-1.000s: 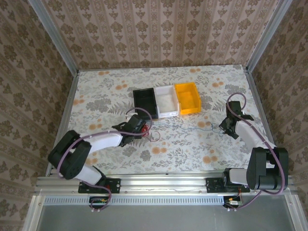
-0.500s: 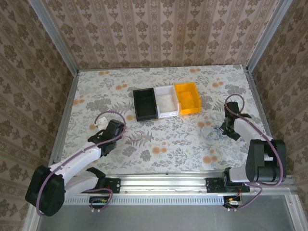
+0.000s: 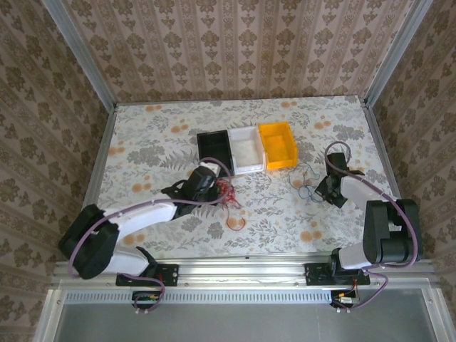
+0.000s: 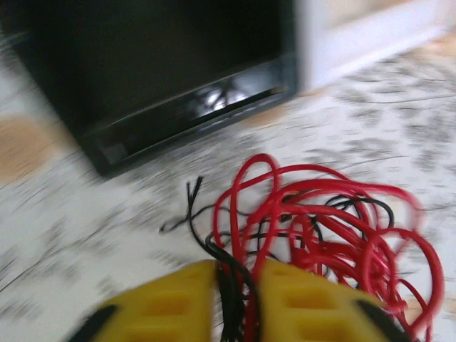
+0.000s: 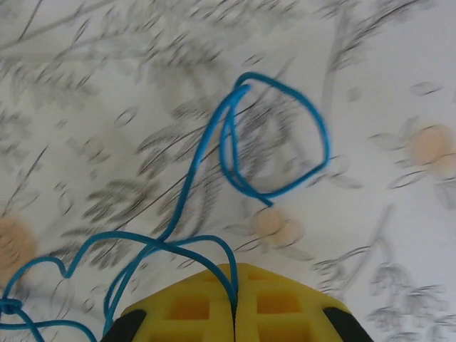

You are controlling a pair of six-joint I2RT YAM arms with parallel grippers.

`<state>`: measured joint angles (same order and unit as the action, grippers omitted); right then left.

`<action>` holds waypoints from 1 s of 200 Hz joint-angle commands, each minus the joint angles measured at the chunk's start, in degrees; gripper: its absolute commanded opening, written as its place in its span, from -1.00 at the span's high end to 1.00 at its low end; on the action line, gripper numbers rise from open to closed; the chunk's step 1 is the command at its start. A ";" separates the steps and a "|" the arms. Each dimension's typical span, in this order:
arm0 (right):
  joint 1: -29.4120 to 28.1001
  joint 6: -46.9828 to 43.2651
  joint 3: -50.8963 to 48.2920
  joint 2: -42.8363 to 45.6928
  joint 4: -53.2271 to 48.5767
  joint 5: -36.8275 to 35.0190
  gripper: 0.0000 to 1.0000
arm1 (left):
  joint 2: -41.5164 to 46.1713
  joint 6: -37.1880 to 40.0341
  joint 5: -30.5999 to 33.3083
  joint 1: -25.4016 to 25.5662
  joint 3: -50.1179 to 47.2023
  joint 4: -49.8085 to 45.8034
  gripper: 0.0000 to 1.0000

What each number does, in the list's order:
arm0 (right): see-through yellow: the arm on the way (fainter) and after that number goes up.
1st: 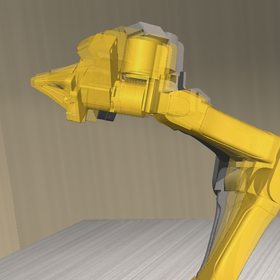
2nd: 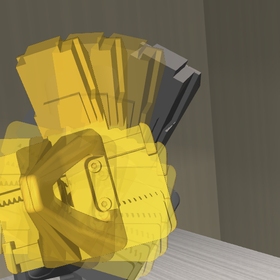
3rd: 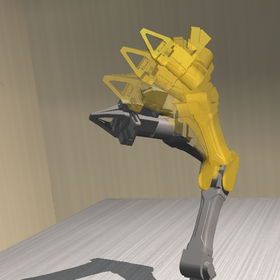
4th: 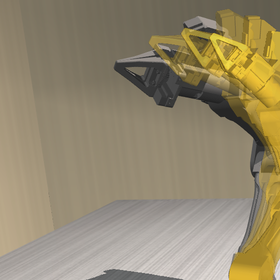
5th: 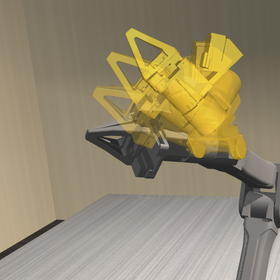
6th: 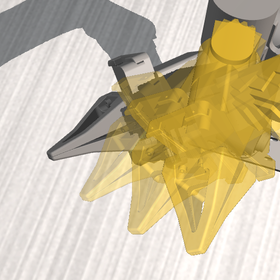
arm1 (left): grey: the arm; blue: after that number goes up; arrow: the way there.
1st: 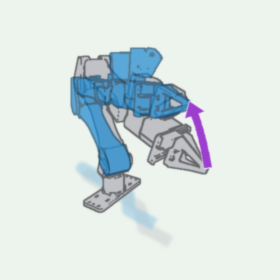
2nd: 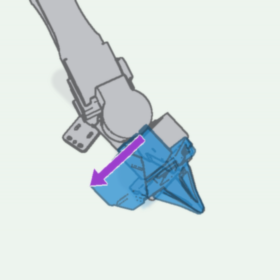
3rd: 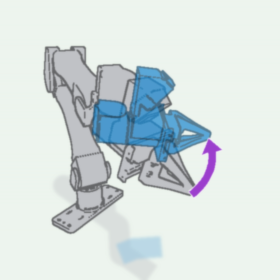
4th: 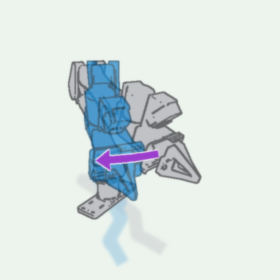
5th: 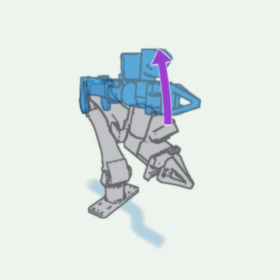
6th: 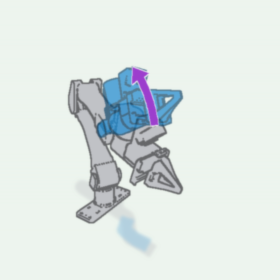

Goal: Untangle the cables

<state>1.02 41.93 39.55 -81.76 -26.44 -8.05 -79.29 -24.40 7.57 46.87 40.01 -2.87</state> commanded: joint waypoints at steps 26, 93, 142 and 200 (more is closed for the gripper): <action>-6.96 -4.02 -2.05 1.60 2.11 5.50 1.00 | -5.15 6.85 -3.99 1.68 7.70 2.83 -0.59; -9.54 -3.88 -4.24 5.48 -0.45 2.62 1.00 | -20.91 13.57 -12.53 5.33 28.90 -3.65 -0.55; -9.45 -6.22 -3.27 8.06 -0.46 1.50 1.00 | -37.20 13.71 -11.87 7.60 46.94 -19.29 -0.55; -9.28 -8.84 -4.05 10.02 1.48 0.35 1.00 | -47.77 13.59 -13.08 8.77 57.52 -27.17 -0.55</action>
<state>-8.40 34.72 35.86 -73.25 -25.45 -5.82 -124.77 -11.66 -4.73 55.13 93.73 -24.14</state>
